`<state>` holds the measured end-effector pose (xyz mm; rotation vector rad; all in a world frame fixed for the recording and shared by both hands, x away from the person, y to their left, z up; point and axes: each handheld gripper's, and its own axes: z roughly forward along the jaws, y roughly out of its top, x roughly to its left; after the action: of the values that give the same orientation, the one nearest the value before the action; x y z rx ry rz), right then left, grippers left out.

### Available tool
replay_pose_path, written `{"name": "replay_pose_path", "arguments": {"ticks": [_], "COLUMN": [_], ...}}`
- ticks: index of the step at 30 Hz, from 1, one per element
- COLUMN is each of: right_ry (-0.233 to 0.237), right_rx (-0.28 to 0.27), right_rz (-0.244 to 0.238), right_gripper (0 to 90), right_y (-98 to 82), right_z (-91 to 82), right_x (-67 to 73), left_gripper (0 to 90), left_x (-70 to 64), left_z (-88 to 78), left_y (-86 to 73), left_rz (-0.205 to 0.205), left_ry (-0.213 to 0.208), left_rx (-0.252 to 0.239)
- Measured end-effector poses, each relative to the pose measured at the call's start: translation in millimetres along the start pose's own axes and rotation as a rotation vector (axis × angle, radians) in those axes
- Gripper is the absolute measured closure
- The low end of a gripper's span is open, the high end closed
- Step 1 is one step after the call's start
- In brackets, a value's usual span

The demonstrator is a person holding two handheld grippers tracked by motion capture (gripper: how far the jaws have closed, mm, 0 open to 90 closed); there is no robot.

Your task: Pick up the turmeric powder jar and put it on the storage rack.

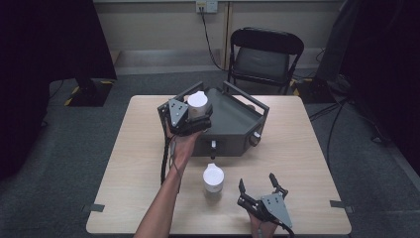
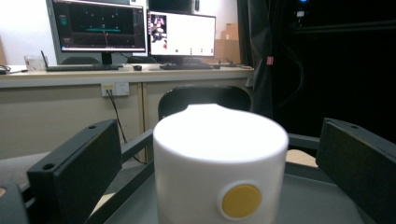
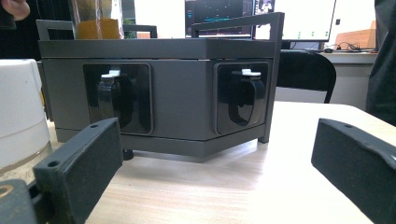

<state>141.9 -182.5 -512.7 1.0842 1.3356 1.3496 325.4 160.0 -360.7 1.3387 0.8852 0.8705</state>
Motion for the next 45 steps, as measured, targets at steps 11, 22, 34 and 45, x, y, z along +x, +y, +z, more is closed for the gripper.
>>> {"name": "replay_pose_path", "arguments": {"ticks": [11, 22, 34, 45], "right_ry": [0.000, -0.001, -0.001, -0.002], "right_rx": [-0.001, -0.001, -0.001, -0.001], "right_rz": [0.000, 0.000, -0.001, -0.001], "right_gripper": [1.0, 1.0, 1.0, 1.0], "right_y": [-0.1, -0.2, -0.2, -0.2], "right_z": [0.0, -0.1, -0.1, -0.1], "right_x": [0.1, 0.2, 0.3, 0.4], "left_gripper": [0.0, 0.2, 0.3, 0.1], "left_x": [-7.1, -5.9, -6.7, -8.7], "left_z": [-12.9, -28.6, -44.7, -63.0], "left_y": [-3.3, -6.4, -20.0, -26.3], "left_rz": [0.004, -0.005, -0.018, 0.001], "left_ry": [0.001, -0.007, -0.005, 0.028], "left_rx": [-0.013, -0.014, -0.013, -0.014]}}
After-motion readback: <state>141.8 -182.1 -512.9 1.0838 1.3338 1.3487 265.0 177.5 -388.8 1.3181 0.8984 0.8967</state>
